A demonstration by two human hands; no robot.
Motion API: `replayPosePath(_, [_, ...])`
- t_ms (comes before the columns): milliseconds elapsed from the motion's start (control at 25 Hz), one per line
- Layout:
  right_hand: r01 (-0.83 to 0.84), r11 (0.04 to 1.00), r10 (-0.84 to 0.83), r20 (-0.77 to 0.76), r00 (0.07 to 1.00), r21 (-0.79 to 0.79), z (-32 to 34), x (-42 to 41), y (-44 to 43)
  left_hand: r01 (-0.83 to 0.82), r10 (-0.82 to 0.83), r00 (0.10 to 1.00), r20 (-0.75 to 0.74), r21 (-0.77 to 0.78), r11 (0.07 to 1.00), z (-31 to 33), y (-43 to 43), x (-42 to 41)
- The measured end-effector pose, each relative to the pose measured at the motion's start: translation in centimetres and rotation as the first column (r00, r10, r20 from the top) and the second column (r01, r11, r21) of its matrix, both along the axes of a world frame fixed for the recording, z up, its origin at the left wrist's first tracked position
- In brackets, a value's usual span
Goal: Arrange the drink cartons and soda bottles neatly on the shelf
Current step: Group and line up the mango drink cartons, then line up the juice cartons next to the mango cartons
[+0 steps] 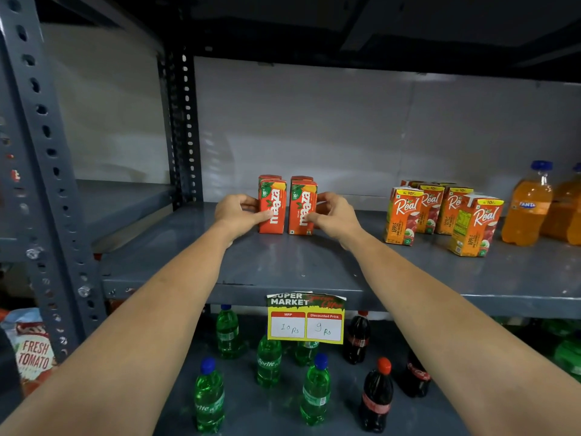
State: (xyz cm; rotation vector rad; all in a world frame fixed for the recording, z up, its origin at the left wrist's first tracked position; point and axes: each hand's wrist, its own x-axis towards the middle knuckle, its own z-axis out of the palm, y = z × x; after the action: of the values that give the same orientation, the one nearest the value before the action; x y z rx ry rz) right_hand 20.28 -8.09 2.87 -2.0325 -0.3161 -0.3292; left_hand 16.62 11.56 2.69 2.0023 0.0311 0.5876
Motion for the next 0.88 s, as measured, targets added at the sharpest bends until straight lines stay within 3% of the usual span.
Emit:
replayPosePath(120, [0.106,0.994,-0.1,0.221,0.97,-0.016,0.1,-0.9,-0.3,-0.09,0.087,0.996,0.034,0.093,0.992,-0.2,0.1,-0.7])
replayPosePath(280, [0.298,0.937,-0.173,0.503,0.847,-0.18,-0.1,-3.4,-1.2,-0.194,0.161,0.971,0.179,0.185,0.963,-0.3,-0.6,-2.9])
replayPosePath(400, [0.309,0.923,-0.131,0.567,0.813,-0.231,-0.4,-6.0,-2.4,-0.242,0.14,0.936,0.324,0.301,0.923,-0.6,-2.4,-5.0])
replayPosePath(560, [0.285,0.931,-0.12,0.543,0.831,-0.23,-0.4,-8.7,-5.9,-0.226,0.043,0.901,0.432,0.383,0.896,-1.1,-5.1,-6.6])
replayPosePath(720, [0.276,0.945,-0.128,0.581,0.804,-0.174,-0.4,-9.6,-11.7,-0.191,0.032,0.897,0.44,0.321,0.928,-1.3,-8.9,-6.5])
replayPosePath(880, [0.344,0.929,-0.16,0.693,0.703,-0.135,-0.3,-9.1,-18.7,-0.1,-0.002,0.896,0.444,0.206,0.974,-1.1,-14.8,-5.4])
